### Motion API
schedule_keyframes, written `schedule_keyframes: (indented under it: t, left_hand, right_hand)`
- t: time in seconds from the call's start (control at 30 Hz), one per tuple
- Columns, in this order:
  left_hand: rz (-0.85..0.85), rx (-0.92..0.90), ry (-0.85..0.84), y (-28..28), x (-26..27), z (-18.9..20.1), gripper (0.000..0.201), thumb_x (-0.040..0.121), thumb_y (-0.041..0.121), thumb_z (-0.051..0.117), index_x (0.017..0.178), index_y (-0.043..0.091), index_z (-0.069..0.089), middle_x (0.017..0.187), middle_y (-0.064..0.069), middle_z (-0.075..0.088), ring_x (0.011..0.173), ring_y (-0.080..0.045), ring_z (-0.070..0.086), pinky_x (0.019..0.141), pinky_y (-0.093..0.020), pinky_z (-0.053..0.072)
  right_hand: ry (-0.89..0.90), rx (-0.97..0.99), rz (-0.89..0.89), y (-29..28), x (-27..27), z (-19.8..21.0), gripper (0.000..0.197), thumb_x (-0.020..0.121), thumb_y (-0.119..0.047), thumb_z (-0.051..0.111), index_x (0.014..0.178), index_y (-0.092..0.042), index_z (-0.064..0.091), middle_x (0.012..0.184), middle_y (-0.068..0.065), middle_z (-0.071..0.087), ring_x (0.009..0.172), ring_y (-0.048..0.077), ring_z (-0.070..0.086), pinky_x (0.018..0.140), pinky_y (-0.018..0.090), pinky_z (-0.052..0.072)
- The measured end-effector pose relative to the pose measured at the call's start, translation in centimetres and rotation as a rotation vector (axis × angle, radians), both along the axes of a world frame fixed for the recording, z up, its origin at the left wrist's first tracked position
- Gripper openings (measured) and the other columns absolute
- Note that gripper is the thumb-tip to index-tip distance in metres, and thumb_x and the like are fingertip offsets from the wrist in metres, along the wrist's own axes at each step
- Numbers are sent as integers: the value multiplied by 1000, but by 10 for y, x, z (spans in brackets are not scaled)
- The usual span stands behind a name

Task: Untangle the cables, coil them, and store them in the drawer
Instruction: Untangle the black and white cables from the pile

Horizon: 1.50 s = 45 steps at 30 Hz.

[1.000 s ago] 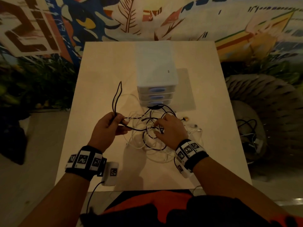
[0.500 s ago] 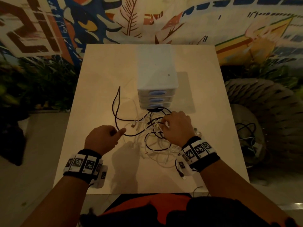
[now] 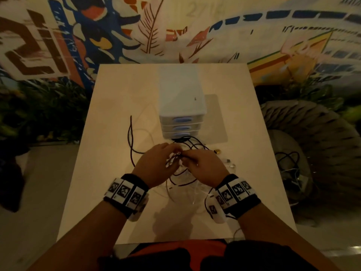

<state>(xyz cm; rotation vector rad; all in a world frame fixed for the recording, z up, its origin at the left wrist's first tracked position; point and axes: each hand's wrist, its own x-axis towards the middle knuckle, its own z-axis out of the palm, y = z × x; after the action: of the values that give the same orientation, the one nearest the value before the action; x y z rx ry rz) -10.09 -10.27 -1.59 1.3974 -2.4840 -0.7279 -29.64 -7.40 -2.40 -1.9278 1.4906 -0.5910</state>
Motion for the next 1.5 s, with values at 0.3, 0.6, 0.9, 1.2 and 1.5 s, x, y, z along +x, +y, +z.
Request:
schedule_keyframes:
  t: [0.3, 0.6, 0.9, 1.2, 1.5]
  left_hand:
    - [81, -129, -295, -5, 23, -28, 17, 86, 48, 67, 89, 32, 73, 97, 3, 64, 88, -24, 55, 70, -35, 48]
    - [74, -245, -273, 3, 6, -13, 11, 79, 30, 74, 76, 20, 70, 90, -1, 64, 80, -28, 56, 62, -37, 44]
    - [134, -82, -436, -2, 30, -28, 20, 87, 45, 64, 91, 26, 69, 98, 0, 60, 93, -25, 57, 70, -35, 46]
    - [209, -269, -311, 0, 55, -42, 34, 91, 54, 61, 77, 28, 79, 91, -1, 62, 84, -29, 57, 63, -36, 44]
    - [56, -406, -155, 0, 33, -22, 44, 94, 52, 46, 78, 23, 75, 92, 2, 62, 80, -25, 54, 65, -35, 38]
  right_hand:
    - [-273, 143, -202, 11, -21, 6, 16, 101, -17, 58, 104, -15, 73, 85, -4, 75, 78, 6, 70, 74, 20, 54]
    - [62, 207, 64, -9, 8, 19, 46, 97, -25, 59, 142, -26, 50, 125, -3, 64, 108, 9, 61, 87, 23, 47]
    - [140, -21, -87, -19, 8, 23, 24, 106, -21, 44, 102, -16, 67, 97, 5, 68, 87, 22, 60, 73, 33, 42]
    - [193, 7, -296, -2, -69, -13, 13, 98, -18, 57, 108, -24, 64, 103, 7, 64, 97, 30, 63, 83, 43, 52]
    - [391, -227, 209, -22, 20, 10, 37, 97, -53, 48, 111, -27, 69, 110, -5, 67, 112, 20, 57, 101, 44, 42]
